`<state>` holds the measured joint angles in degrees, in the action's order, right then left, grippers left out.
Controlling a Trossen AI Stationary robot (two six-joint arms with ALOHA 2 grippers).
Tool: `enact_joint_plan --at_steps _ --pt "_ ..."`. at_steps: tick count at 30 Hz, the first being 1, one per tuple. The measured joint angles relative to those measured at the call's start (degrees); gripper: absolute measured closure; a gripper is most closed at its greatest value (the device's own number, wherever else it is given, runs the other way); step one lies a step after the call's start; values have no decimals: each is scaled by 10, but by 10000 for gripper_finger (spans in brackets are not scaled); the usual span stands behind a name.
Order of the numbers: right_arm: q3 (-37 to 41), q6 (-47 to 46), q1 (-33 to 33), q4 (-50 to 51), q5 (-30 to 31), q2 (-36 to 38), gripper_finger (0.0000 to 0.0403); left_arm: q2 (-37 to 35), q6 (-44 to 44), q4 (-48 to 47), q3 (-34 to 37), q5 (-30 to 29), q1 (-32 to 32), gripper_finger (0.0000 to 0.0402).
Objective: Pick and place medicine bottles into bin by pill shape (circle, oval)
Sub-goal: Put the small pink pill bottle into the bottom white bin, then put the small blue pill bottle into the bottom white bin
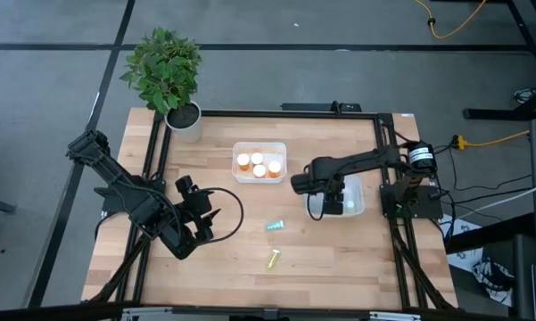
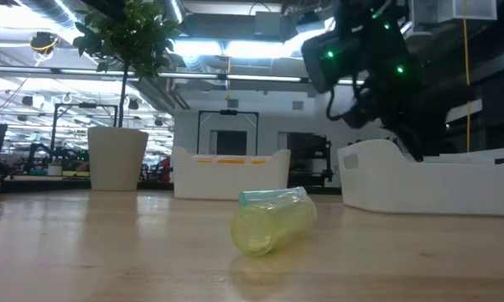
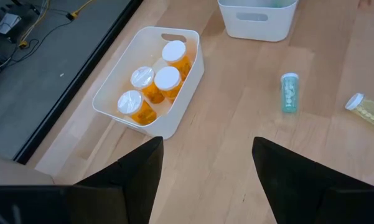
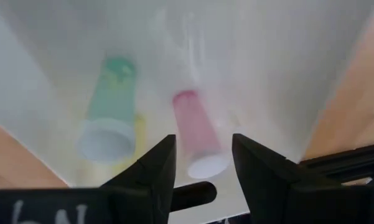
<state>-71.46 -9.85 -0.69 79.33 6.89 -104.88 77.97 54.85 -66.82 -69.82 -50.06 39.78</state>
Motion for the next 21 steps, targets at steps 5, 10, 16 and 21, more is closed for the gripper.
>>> enact_joint_plan --at_steps 5,10,16,21 --pt "-44 -2 0 29 23 0 243 0 0 0 0 0 0 159" --pt "-87 -36 -3 67 20 0 243 0 0 0 0 0 0 159" --pt "-130 -34 -62 49 17 14 243 0 0 0 0 0 0 159" --pt "-143 -70 -136 -45 25 41 243 0 0 0 0 0 0 159"
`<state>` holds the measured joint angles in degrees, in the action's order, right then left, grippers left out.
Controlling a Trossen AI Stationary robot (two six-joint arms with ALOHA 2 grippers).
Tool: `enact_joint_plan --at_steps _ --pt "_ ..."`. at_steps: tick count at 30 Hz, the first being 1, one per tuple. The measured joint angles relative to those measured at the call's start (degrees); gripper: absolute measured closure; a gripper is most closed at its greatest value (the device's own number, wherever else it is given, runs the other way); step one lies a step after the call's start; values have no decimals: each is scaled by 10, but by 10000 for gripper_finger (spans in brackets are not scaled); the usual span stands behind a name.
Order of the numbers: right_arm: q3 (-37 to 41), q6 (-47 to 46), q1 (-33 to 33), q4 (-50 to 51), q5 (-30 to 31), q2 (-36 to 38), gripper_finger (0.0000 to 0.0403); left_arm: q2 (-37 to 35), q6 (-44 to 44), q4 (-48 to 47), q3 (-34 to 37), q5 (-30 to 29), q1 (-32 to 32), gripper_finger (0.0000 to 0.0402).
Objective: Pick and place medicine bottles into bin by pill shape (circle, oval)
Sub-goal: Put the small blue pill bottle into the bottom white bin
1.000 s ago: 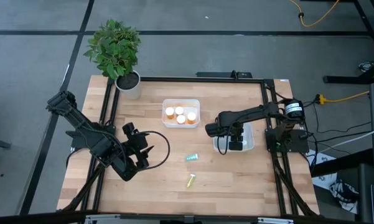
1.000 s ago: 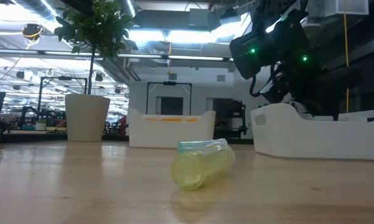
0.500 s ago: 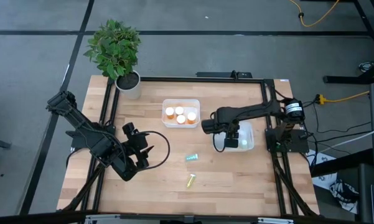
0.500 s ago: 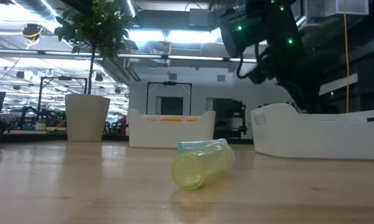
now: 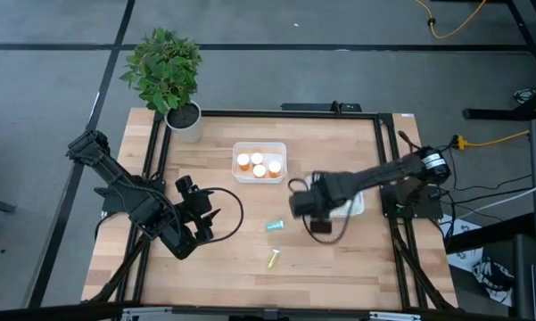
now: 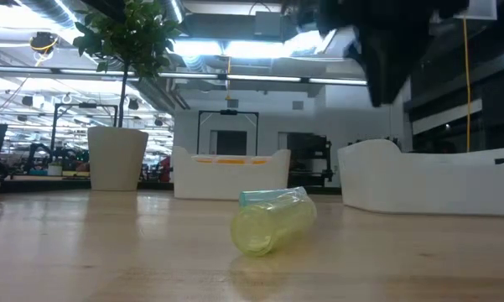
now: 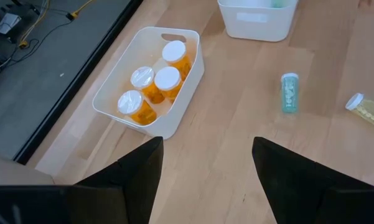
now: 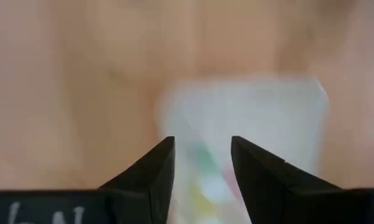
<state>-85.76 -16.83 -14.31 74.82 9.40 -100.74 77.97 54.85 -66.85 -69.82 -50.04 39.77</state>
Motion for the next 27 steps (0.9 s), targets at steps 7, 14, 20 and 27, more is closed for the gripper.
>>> enact_joint_plan --at_steps 7,14,20,27 --pt "0 4 -89 -286 21 -10 243 0 0 0 0 0 0 159" --pt "0 68 -107 -474 16 -92 243 0 0 0 0 0 0 159" --pt "1 95 -92 -410 15 -120 243 0 0 0 0 0 0 159" --pt "20 85 -70 -399 35 -121 243 0 0 0 0 0 0 159"
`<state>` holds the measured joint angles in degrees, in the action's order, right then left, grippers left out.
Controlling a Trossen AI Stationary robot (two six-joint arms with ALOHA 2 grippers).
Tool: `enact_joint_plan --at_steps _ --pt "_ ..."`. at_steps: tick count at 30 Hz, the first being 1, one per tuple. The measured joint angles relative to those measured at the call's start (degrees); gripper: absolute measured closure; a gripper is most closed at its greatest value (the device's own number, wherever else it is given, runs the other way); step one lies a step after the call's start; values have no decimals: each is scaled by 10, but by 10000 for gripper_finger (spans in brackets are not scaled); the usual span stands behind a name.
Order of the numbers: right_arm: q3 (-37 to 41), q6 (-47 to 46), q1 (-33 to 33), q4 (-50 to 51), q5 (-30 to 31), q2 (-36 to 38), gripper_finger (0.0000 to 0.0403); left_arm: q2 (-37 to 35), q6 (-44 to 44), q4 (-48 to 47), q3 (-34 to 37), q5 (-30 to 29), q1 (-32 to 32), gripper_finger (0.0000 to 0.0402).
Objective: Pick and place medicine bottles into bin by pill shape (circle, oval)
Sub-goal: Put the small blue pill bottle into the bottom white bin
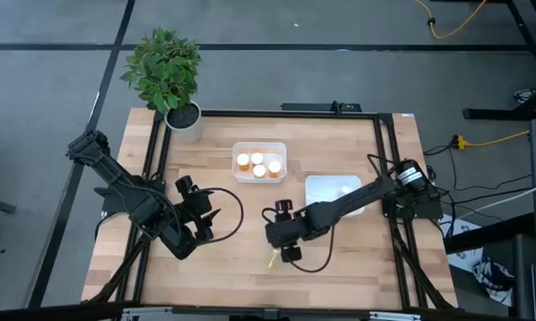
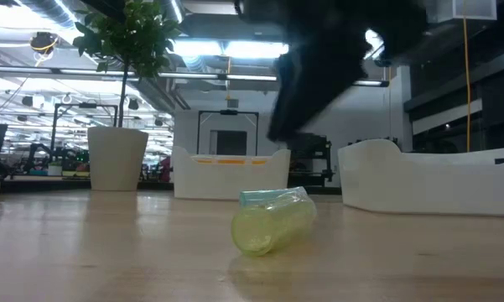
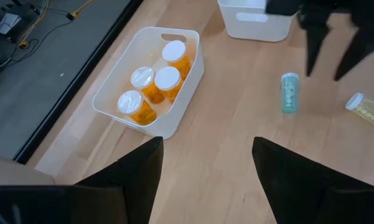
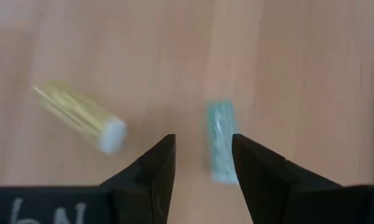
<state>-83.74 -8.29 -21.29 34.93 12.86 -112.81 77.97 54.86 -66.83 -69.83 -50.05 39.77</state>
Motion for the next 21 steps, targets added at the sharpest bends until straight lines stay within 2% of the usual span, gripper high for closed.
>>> enact_joint_plan --at_steps 7,21 --pt "55 -6 17 -4 11 0 243 0 0 0 0 0 0 159" --pt "63 3 22 -30 10 -26 243 0 0 0 0 0 0 159"
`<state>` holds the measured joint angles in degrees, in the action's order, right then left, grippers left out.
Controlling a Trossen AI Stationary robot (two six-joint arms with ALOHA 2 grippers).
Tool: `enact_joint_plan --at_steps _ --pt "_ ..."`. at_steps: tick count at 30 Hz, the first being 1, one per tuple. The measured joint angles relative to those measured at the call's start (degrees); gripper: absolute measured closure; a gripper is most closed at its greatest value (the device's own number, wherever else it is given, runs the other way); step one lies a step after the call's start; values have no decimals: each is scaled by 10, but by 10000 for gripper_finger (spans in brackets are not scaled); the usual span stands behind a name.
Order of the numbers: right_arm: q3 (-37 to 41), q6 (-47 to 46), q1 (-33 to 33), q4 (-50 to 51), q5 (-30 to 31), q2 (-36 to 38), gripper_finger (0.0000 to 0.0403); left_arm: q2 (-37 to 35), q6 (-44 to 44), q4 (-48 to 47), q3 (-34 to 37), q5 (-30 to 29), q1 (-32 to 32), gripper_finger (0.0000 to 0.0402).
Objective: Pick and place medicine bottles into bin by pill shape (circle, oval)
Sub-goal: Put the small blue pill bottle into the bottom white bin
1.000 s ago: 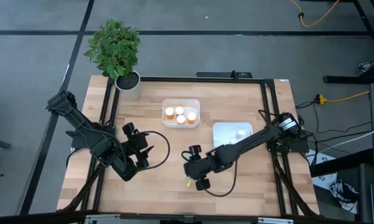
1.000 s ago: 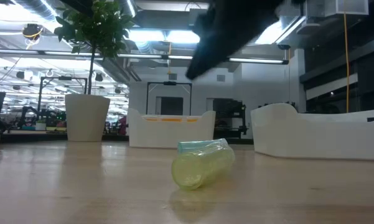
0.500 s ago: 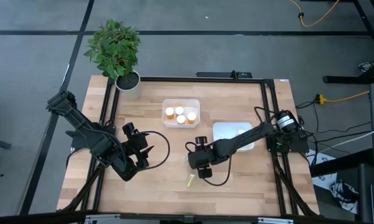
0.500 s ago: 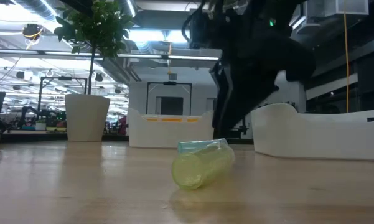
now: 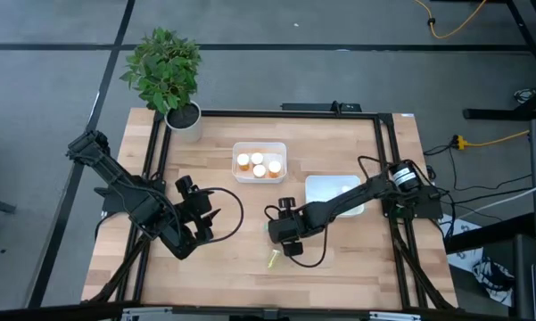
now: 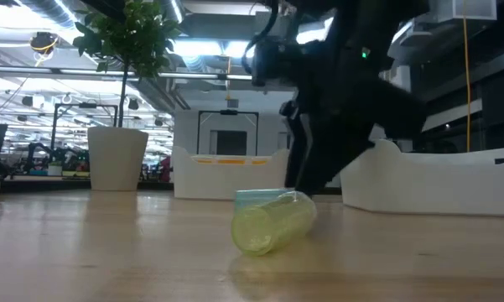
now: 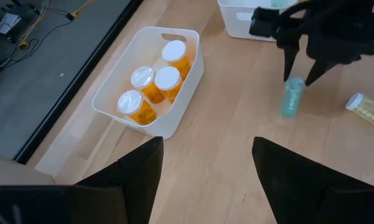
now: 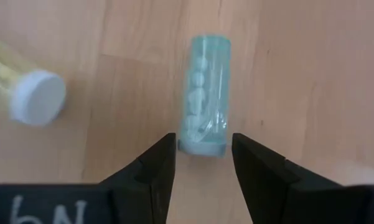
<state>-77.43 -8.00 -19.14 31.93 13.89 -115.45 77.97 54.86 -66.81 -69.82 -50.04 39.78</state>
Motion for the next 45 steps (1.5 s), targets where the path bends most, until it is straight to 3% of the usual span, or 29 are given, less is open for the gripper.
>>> enact_joint_plan --at_steps 29,35,40,45 --pt "0 32 10 -58 -4 -29 243 0 0 0 0 0 0 159" --pt "0 25 9 -56 -4 -27 277 0 0 0 0 0 0 159" --pt "-17 17 2 -12 2 -21 294 0 0 0 0 0 0 159" --pt "-97 10 -15 123 55 -18 279 0 0 0 0 0 0 159"
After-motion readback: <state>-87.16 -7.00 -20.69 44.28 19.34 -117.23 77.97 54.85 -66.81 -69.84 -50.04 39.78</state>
